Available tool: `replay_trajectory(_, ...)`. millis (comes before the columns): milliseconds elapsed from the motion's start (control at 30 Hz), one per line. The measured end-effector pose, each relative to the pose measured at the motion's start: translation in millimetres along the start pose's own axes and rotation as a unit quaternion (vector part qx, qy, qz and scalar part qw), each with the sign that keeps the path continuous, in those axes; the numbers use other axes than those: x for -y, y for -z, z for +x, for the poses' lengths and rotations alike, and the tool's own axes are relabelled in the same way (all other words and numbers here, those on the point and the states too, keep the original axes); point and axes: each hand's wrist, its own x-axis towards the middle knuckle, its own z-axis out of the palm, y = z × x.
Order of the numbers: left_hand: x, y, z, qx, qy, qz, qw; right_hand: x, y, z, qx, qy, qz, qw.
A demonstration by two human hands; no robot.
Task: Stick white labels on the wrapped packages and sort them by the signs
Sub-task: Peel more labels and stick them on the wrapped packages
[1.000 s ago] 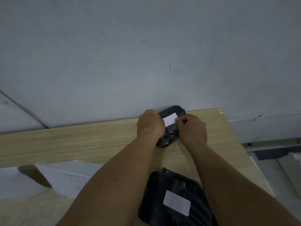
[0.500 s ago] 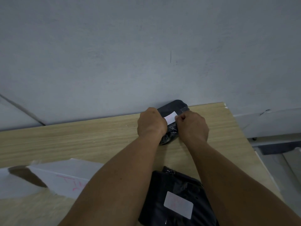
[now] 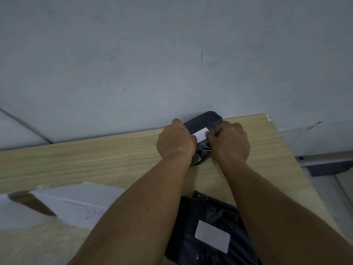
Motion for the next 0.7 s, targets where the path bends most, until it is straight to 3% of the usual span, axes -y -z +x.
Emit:
replay_trajectory(67,1.9,1.2,1.1,-0.009,0.007,0.042,0.999,-1.9,2.2,-0.7,-0.025,-0.014,-0.013,1.0)
replay_trajectory(200,6.1,6.4,1.8,0.033,0.073,0.097,0.992,-8.7,7.0,1.3,0.034,-0.047,-0.059,0.997)
replay_trajectory(333,11.2,8.5,1.7,0.104,0.12,0.044,0.986,-12.3,12.2,-7.6,0.045,-0.056,-0.064,0.995)
replay_trajectory(700,16.7,30.4,-13.2,0.16,0.054,0.157,0.973,-20.8,28.7,-41.1,0.098,-0.083,-0.069,0.989)
